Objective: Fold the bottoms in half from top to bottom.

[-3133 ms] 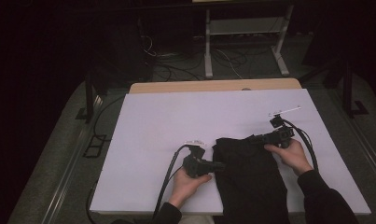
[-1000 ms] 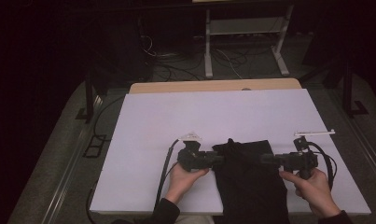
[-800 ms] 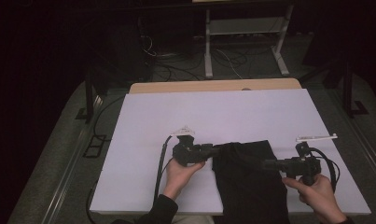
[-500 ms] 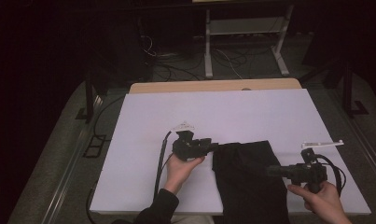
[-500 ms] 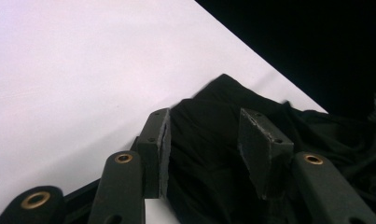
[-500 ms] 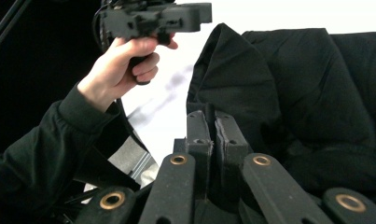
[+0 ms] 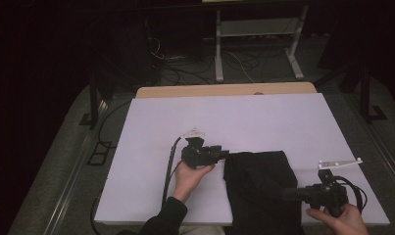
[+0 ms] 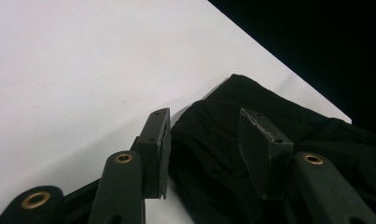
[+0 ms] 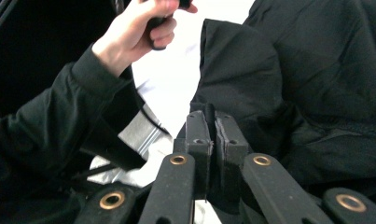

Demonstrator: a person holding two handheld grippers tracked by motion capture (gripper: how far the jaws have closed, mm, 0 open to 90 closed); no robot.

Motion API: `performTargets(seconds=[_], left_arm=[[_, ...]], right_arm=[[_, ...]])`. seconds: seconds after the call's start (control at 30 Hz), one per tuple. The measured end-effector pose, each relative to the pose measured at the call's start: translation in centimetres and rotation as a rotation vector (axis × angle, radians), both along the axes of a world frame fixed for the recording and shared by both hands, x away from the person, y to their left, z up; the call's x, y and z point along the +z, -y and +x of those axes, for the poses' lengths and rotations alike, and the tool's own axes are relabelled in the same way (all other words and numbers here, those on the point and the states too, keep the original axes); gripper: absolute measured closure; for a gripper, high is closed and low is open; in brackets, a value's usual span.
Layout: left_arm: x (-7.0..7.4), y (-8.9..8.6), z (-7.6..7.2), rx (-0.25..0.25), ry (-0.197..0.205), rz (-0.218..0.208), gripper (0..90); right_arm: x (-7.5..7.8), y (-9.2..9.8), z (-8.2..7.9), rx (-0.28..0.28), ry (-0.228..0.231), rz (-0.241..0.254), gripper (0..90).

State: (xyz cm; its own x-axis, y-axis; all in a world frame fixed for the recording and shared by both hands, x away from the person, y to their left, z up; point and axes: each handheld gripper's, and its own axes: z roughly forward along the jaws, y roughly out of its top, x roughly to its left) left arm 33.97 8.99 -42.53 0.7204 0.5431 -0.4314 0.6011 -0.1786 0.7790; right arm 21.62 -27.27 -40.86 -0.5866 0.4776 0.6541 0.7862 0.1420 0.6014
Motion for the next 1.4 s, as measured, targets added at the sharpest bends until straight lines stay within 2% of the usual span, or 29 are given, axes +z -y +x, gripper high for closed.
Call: performTargets(seconds=[0.07, 0.17, 0.27, 0.53, 0.63, 0.8, 0.87, 0.93, 1.03, 1.1, 1.23, 1.4], left_arm=[[-0.1, 0.0, 0.0, 0.000, -0.001, 0.004, 53.3], [-0.1, 0.1, 0.1, -0.002, -0.004, 0.003, 53.3], [-0.2, 0.3, 0.0, -0.013, -0.006, 0.006, 53.3], [-0.1, 0.5, -0.1, -0.018, -0.001, -0.001, 51.2], [-0.1, 0.6, 0.0, -0.024, -0.001, 0.007, 50.4], [0.1, 1.1, 0.0, -0.037, 0.002, 0.017, 48.8], [0.2, 1.1, 0.0, -0.041, 0.004, 0.017, 48.7], [0.3, 1.2, 0.0, -0.041, 0.005, 0.021, 48.6], [0.4, 1.2, 0.1, -0.042, 0.011, 0.028, 47.0], [0.4, 1.2, 0.1, -0.038, 0.014, 0.031, 46.0], [0.3, 1.2, 0.1, -0.036, 0.016, 0.027, 43.7], [0.3, 1.2, 0.1, -0.029, 0.030, 0.035, 41.3]], right_arm=[[-0.1, 0.1, -0.3, 0.026, -0.003, 0.005, 83.9], [-0.3, 0.3, -0.7, 0.059, -0.031, 0.019, 82.1], [-0.5, 0.5, -0.9, 0.062, -0.030, 0.011, 71.0], [0.3, 1.0, -0.6, -0.007, 0.063, -0.036, 49.0], [0.3, 1.0, -0.1, -0.035, 0.062, -0.049, 42.6], [0.3, 0.4, 1.3, -0.069, 0.080, -0.103, 34.6], [0.2, 0.3, 1.9, -0.085, 0.089, -0.123, 34.3], [0.2, 0.1, 2.5, -0.091, 0.107, -0.138, 36.2], [0.1, -0.1, 3.5, -0.089, 0.117, -0.154, 43.7], [0.0, -0.4, 4.2, -0.087, 0.113, -0.159, 52.6], [-0.3, -1.1, 5.4, -0.049, 0.117, -0.164, 71.0], [-0.7, -1.9, 6.5, -0.002, 0.106, -0.171, 86.9]])
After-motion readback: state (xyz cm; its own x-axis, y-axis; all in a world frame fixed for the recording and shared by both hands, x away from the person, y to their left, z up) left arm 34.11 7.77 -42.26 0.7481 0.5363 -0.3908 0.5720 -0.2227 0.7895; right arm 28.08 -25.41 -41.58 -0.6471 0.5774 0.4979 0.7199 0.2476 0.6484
